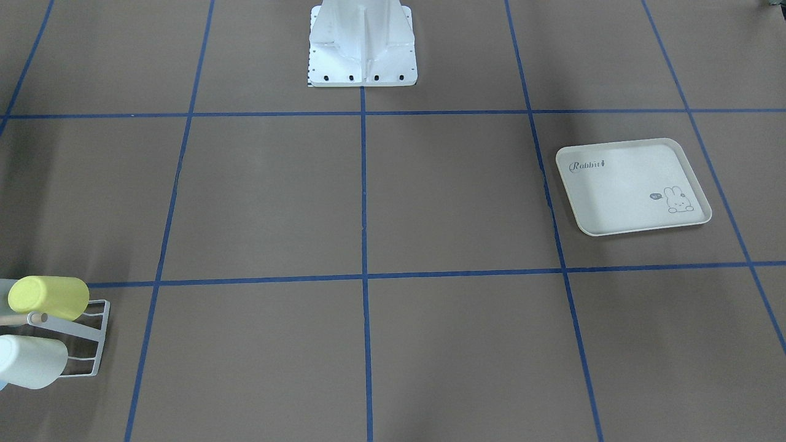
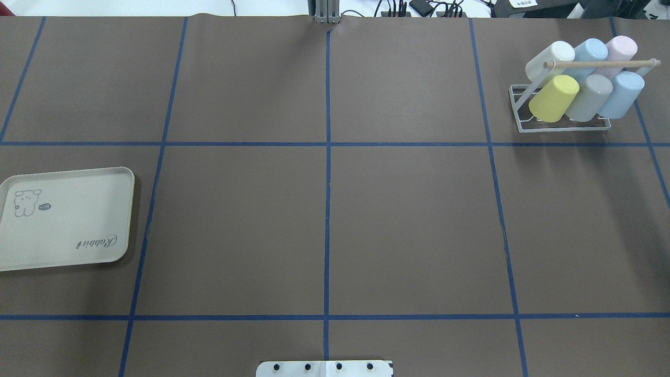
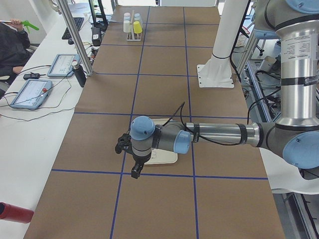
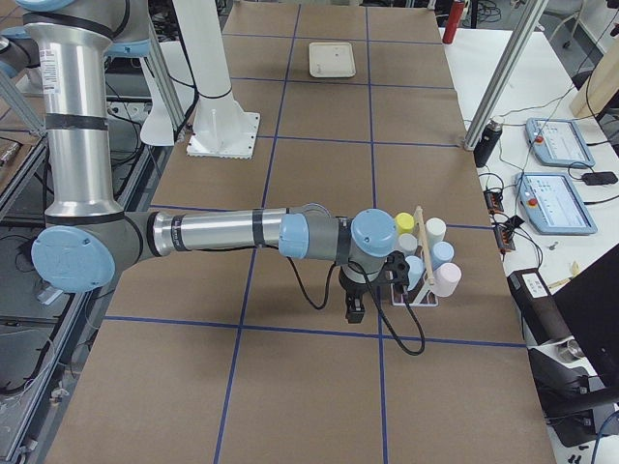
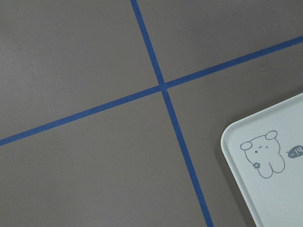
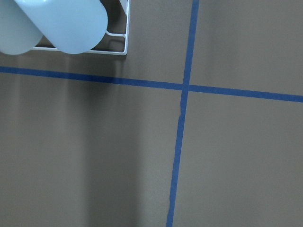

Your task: Transfer IKEA cup to right arm and place on rack

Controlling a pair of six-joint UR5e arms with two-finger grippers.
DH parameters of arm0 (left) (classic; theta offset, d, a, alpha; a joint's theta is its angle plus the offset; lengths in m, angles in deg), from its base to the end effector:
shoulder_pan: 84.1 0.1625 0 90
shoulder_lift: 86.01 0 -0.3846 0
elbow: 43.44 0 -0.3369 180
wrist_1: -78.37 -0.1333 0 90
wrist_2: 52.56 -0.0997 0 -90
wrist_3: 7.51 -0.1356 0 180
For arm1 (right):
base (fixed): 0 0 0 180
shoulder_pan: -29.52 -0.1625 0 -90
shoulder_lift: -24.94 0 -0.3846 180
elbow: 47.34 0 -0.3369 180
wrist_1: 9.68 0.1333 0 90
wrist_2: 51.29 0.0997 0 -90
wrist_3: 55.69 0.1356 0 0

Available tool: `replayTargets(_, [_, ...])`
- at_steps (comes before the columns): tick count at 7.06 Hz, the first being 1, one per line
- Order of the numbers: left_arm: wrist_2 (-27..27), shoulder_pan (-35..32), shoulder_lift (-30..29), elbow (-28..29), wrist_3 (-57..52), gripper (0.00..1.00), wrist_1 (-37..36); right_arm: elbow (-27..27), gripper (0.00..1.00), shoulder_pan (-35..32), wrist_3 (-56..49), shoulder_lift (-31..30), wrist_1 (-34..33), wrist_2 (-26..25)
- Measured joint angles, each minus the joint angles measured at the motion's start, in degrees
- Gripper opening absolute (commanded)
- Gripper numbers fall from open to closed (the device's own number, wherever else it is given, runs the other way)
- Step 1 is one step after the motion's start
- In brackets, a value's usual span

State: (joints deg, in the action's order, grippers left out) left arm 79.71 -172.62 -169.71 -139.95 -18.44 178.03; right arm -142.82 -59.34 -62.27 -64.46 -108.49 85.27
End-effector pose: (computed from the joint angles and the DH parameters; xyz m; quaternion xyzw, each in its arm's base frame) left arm -0.0315 -0.4111 0.6253 0.1096 0.3514 0.1313 0.9205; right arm 0.0262 -0.4348 0.6093 -0.0031 -0.3957 -0.0524 0.9169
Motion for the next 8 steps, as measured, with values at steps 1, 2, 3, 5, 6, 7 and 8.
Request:
replayTargets(1, [0.0, 0.0, 0.0, 0.0, 0.0, 1.00, 0.1, 0.1, 1.00, 0.0, -0.1, -0.2, 0.1, -0.1])
replayTargets(2, [0.0, 0.0, 0.0, -0.1, 0.0, 1.00, 0.2, 0.2, 1.00, 0.0, -0.1, -0.3, 0.1, -0.3])
replayTargets(3, [0.0, 0.0, 0.0, -0.1, 0.0, 1.00, 0.2, 0.3, 1.00, 0.0, -0.2, -0.3, 0.4, -0.4])
replayTargets(5, [-0.1, -0.1, 0.0, -0.2, 0.0, 1.00, 0.3, 1.0, 1.00, 0.0, 0.0, -1.1, 3.7, -0.6])
replayTargets(6, [-0.1, 0.0, 0.0, -0.2, 0.0, 1.00, 0.3, 1.4, 1.00, 0.0, 0.0, -1.4, 5.1, -0.7])
replayTargets(7, [-0.1, 0.0, -0.1, -0.2, 0.0, 1.00, 0.3, 1.7, 1.00, 0.0, 0.1, -1.5, 5.6, -0.8])
replayTargets(8, [-0.1, 0.0, -0.2, 0.0, 0.0, 1.00, 0.3, 1.7, 1.00, 0.0, 0.4, -1.4, 5.8, -0.8])
